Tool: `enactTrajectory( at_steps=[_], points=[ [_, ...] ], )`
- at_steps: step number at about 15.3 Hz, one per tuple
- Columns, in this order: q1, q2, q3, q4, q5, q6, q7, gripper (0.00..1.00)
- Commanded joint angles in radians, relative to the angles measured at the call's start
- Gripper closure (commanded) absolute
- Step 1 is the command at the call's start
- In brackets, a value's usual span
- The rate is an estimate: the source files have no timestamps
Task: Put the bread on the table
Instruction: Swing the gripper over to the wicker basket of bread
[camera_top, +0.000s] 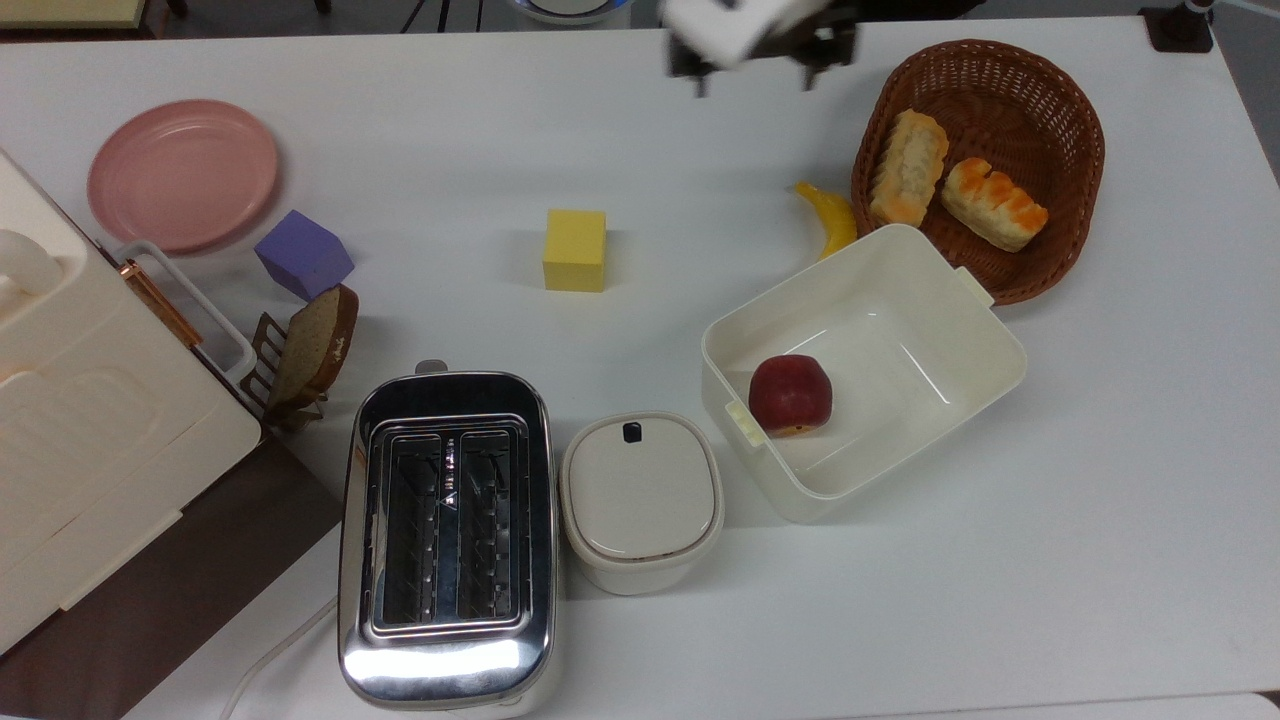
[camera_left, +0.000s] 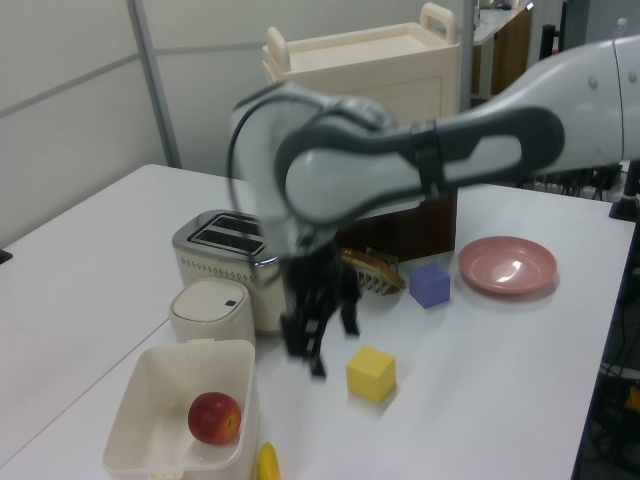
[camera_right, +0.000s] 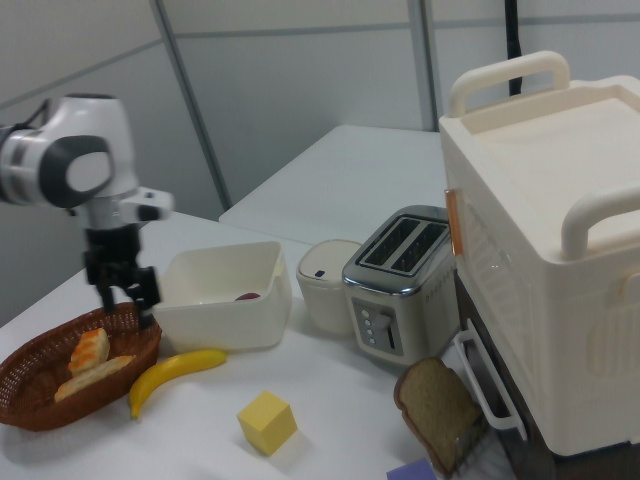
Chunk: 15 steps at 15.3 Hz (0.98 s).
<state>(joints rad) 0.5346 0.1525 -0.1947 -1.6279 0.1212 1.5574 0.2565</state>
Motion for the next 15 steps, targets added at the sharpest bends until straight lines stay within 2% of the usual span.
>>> enactTrajectory(
  at_steps=[1, 5, 9, 15],
  points=[
    [0.186, 0.041, -0.019, -0.001, 0.012, 0.079, 0.130, 0.00],
    [0.346, 0.131, -0.019, 0.000, -0.002, 0.173, 0.295, 0.00],
    [0.442, 0.293, -0.020, 0.034, -0.030, 0.297, 0.470, 0.00],
    [0.459, 0.400, -0.020, 0.077, -0.087, 0.392, 0.647, 0.05]
  ],
)
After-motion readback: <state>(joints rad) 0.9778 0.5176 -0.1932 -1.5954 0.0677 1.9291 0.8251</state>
